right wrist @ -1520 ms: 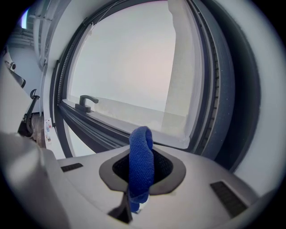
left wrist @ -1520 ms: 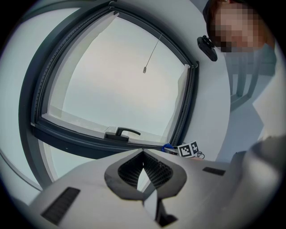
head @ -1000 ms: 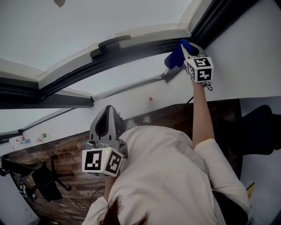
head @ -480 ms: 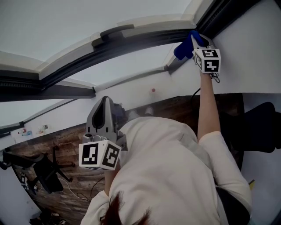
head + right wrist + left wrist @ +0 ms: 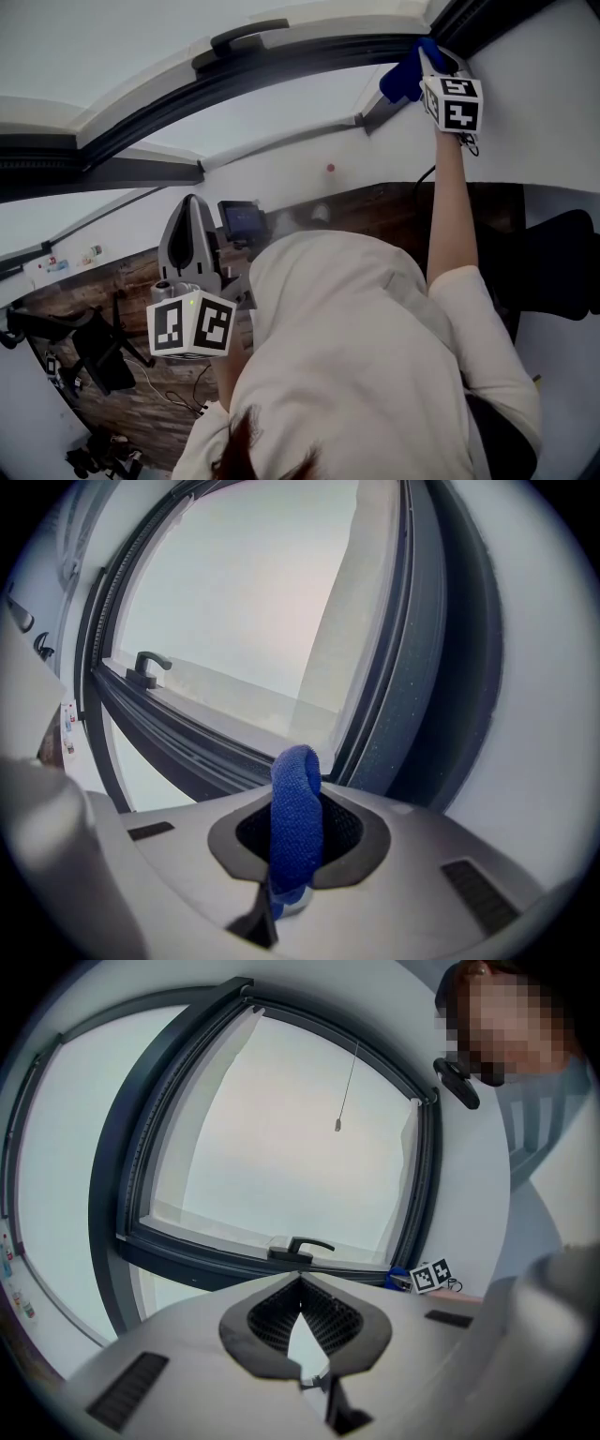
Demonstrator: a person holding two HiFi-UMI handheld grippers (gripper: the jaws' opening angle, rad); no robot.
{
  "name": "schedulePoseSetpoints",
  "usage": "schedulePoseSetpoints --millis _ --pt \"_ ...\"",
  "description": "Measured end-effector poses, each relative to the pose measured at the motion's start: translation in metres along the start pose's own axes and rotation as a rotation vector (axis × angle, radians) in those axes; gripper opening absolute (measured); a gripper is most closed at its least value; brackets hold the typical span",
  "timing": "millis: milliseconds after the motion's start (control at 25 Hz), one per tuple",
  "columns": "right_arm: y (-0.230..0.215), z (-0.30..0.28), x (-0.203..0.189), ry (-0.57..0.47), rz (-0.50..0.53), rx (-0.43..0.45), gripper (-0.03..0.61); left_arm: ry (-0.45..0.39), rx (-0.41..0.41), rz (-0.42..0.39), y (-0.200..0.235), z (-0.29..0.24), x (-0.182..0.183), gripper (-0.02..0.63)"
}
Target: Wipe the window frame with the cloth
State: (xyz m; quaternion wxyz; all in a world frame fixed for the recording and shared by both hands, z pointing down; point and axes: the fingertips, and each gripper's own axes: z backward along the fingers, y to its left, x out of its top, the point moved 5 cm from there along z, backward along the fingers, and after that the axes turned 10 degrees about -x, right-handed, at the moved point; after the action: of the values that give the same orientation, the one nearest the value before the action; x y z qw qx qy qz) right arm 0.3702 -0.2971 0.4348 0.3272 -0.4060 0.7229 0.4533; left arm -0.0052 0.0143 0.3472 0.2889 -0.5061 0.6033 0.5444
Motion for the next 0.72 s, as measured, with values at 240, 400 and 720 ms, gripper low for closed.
schedulePoseSetpoints --millis 240,400,720 --pt "0.004 0.001 0.004 0.033 0.107 0.014 0.043 0.008 -0.014 -0.009 -0.002 0.002 0.000 0.005" --pt "0.005 0.002 0.006 0.040 0.168 0.030 0.043 0.019 -0.050 -0.028 -0.006 0.000 0.002 0.005" --pt "0.014 0.040 0.008 -0.099 -0.298 0.134 0.043 0.074 -0.209 -0.078 -0.023 -0.026 0.005 0.005"
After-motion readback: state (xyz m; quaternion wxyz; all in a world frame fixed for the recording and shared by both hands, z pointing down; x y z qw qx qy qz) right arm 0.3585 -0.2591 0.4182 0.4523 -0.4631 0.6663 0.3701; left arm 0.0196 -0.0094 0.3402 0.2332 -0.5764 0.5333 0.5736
